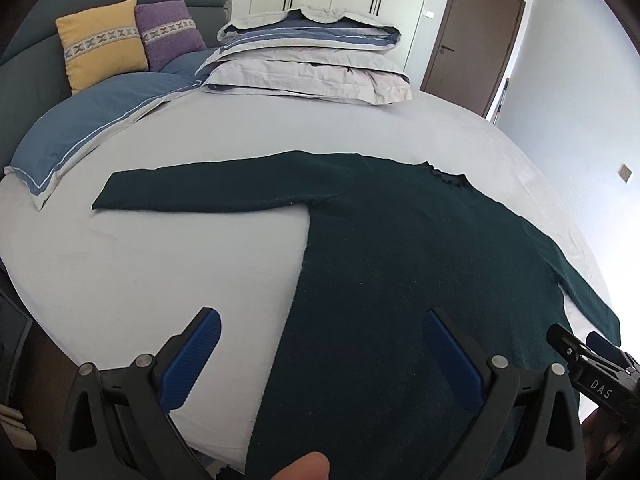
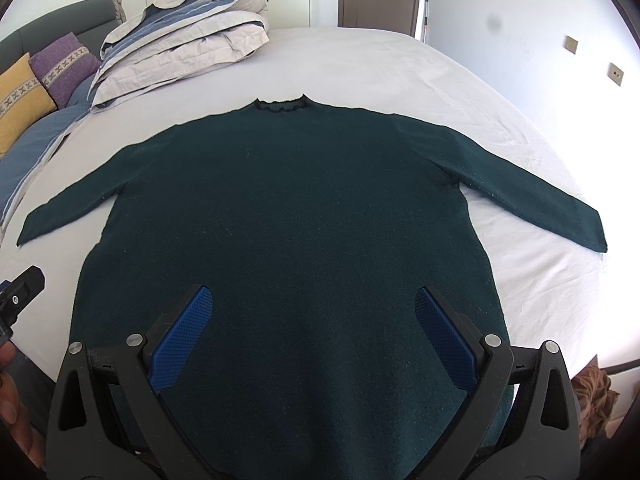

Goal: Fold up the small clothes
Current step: 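Grasp the sweater sleeve cuff with the left gripper and fold it across the body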

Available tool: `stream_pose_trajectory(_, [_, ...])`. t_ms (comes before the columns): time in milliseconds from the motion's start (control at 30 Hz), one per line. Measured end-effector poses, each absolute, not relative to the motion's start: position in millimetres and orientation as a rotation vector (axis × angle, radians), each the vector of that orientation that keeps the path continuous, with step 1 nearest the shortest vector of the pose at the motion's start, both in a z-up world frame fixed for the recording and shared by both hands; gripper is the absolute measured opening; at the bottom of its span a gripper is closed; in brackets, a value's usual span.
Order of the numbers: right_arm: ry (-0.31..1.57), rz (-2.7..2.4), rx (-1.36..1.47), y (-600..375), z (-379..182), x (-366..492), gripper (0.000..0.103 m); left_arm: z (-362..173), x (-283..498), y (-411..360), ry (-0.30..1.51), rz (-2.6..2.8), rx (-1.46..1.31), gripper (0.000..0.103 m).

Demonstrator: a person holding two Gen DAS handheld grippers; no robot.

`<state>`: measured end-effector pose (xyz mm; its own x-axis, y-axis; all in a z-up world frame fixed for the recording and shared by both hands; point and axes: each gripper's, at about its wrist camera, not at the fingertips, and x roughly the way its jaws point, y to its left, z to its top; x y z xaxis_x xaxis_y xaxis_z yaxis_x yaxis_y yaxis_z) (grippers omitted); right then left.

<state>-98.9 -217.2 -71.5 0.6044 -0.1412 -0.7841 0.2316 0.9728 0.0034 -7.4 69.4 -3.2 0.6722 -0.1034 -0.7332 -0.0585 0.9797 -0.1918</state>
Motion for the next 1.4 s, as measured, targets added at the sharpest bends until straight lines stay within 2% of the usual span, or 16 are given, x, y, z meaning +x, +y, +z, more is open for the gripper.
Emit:
stream_pose_trajectory(167, [0.842,-0.182,0.131,-215,-56,-91,0.103,-11,9,121,0.868,-0.088,-0.435,0.103])
stream_pose_trajectory(367, [0.802,-0.104,0.203,-213,-37,-80,0.103,-5,12,189,0.673,0.097,-0.546,0.103])
stream_pose_trajectory(500, [0.774,-0.064,0.236,-208,-25,-72,0.103,-26,33,247,0.785,0.179,-0.693,0.102])
stream_pose_trajectory(700, [0.740,-0.010,0.217,-188,-15,-63,0.102,-63,47,327,0.675,0.249,-1.027,0.101])
stream_pose_trajectory(900, [0.754,0.024,0.231,-180,-20,-50,0.087,-115,81,375,0.611,0.260,-1.310,0.089])
stream_pose_trajectory(967, [0.763,0.032,0.233,-181,-24,-42,0.079,-122,92,387,0.574,0.268,-1.350,0.089])
stream_pose_trajectory(1133, [0.785,0.035,0.254,-181,-35,-25,0.078,-122,118,401,0.545,0.290,-1.359,0.087])
stream_pose_trajectory(1167, [0.789,0.039,0.263,-181,-38,-22,0.078,-123,122,403,0.542,0.292,-1.362,0.084])
stream_pose_trajectory(1233, [0.795,0.041,0.272,-180,-42,-18,0.078,-130,126,408,0.551,0.296,-1.380,0.064])
stream_pose_trajectory(1267, [0.797,0.042,0.273,-179,-45,-15,0.077,-133,130,410,0.555,0.288,-1.394,0.058])
stream_pose_trajectory(1333, [0.804,0.049,0.276,-180,-49,-13,0.072,-136,138,411,0.587,0.274,-1.399,0.024])
stream_pose_trajectory(1400, [0.812,0.053,0.285,-184,-53,-11,0.067,-134,142,408,0.611,0.271,-1.373,0.007])
